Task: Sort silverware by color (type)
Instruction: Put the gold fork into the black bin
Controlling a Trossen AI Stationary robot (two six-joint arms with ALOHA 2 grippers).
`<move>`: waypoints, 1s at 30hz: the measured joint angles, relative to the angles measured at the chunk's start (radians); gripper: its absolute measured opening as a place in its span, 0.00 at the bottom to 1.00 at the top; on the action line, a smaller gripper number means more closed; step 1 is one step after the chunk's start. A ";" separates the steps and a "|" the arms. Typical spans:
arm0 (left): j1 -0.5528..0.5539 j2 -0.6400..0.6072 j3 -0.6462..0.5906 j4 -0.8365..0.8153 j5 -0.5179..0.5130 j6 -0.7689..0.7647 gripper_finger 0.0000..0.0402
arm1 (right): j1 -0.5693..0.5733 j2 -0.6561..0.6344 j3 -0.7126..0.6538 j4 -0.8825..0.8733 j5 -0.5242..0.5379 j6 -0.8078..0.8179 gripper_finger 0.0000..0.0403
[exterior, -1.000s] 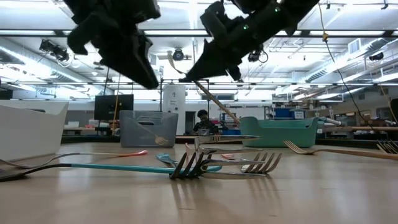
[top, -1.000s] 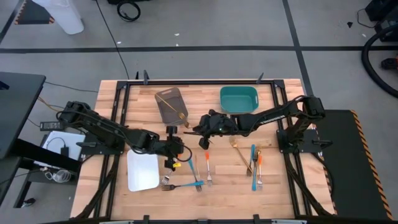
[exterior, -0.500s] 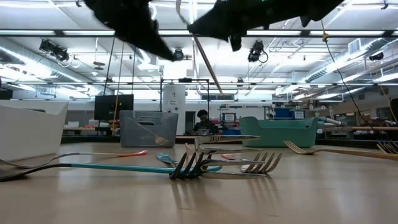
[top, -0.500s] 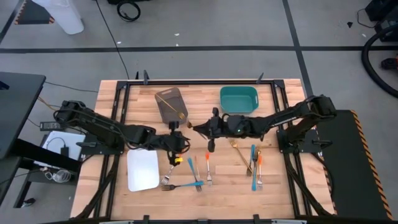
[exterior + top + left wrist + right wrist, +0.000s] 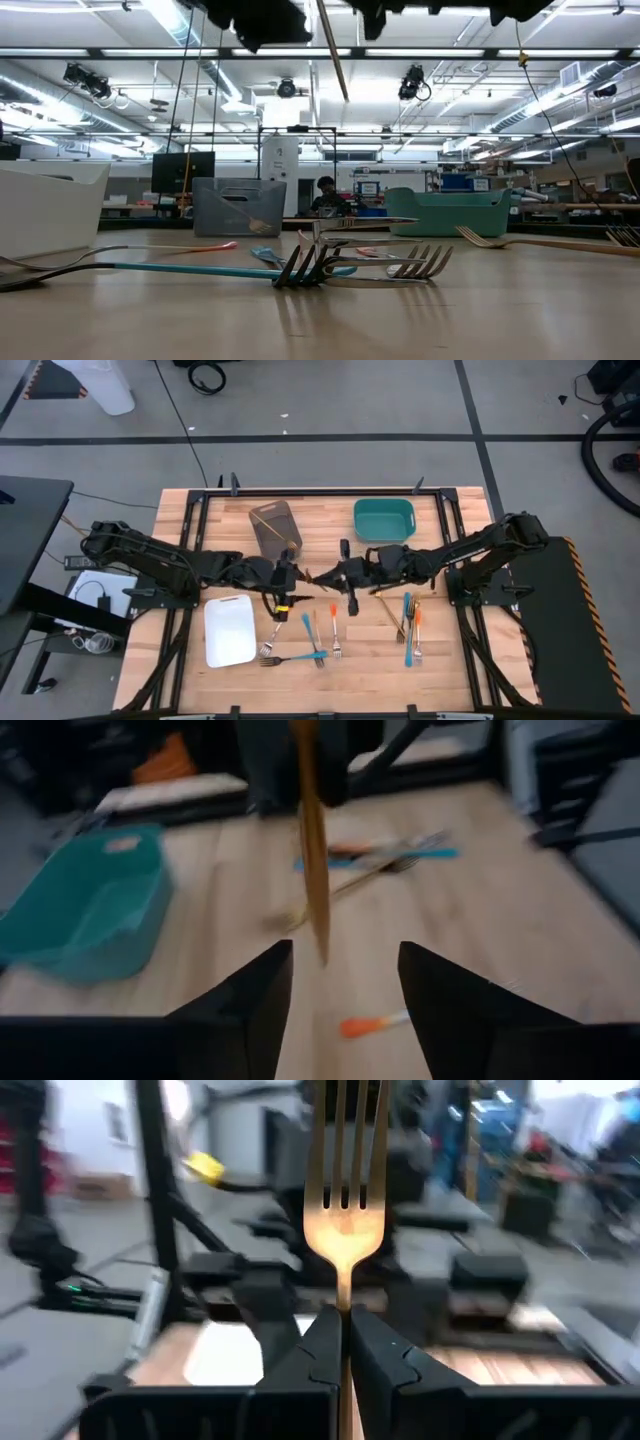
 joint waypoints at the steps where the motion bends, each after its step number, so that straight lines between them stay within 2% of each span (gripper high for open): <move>1: 0.001 0.002 0.000 0.023 0.018 0.010 0.49 | 0.000 0.000 0.000 0.002 -0.027 -0.007 0.04; 6: 0.001 0.012 0.000 0.097 0.030 0.088 0.49 | -0.004 0.002 0.000 0.025 -0.146 -0.007 0.04; 10: 0.007 0.012 0.000 0.152 0.128 0.106 0.49 | -0.005 0.002 0.000 0.067 -0.215 -0.023 0.04; 19: 0.039 0.049 0.000 0.275 0.249 0.084 0.42 | -0.020 0.003 0.000 0.091 -0.229 -0.044 0.04; 30: 0.057 0.049 0.000 0.294 0.259 0.077 0.25 | -0.021 0.003 0.000 0.099 -0.246 -0.052 0.04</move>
